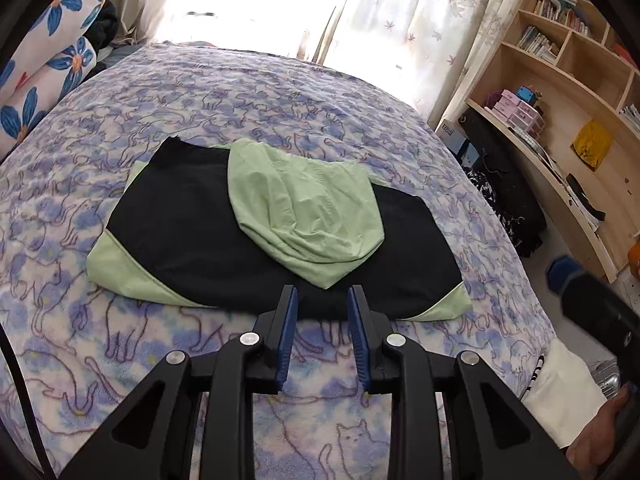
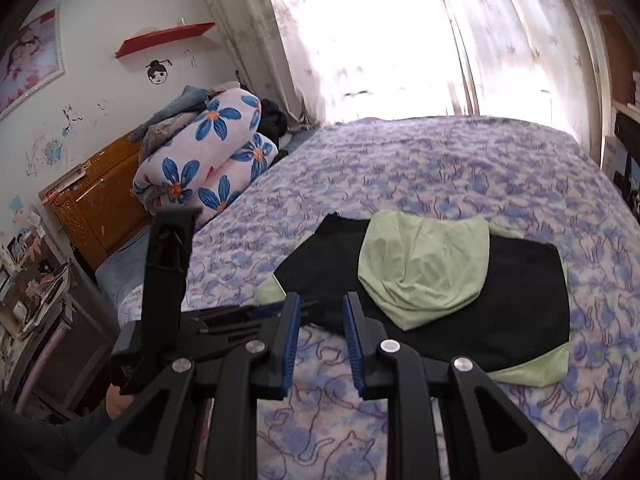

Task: Fold large clothes
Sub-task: 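Grasp the edge of the folded black body with both tools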

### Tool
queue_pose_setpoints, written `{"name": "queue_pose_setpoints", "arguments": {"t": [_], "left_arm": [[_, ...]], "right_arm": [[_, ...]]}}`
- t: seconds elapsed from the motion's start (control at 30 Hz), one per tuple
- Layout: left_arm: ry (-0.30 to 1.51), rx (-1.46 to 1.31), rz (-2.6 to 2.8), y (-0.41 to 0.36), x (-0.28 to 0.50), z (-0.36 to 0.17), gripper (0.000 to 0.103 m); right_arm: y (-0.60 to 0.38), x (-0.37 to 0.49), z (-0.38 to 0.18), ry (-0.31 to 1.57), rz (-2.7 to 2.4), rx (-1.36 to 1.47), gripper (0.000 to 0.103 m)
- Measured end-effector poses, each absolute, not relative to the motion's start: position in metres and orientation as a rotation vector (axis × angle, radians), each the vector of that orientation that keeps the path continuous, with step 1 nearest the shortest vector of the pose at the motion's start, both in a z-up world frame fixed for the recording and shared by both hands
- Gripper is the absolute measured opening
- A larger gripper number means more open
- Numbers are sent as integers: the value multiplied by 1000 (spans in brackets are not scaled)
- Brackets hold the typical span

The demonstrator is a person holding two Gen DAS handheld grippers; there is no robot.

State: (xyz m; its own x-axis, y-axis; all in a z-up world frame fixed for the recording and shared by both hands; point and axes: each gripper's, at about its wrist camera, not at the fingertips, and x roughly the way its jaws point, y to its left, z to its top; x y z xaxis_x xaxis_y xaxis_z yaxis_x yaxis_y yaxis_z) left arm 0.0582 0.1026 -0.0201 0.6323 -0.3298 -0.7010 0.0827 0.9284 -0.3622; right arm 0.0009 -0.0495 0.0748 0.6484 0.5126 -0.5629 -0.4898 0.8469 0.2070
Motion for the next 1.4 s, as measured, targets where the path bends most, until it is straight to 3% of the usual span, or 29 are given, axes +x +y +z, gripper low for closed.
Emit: {"name": "queue_pose_setpoints", "arguments": {"t": [0.33,0.77,1.0,1.23,1.4], "left_arm": [[953,-450,-151,145,84,-94,29],[978,-875,-169,209,137,-202,31],[957,-917,-224,208,156,-211,34],[953,-1008,-245,220,127,-214,34],[884,-1122,-289,233,113,-222,45]], "right_arm": [[-45,54,-5,676,358,21,22],[-37,118,-66,699,326,79,22],[-28,144,-91,740,337,108,22],[-20,146,-98,760,373,106,22],[-17,142,-98,761,404,112,22]]}}
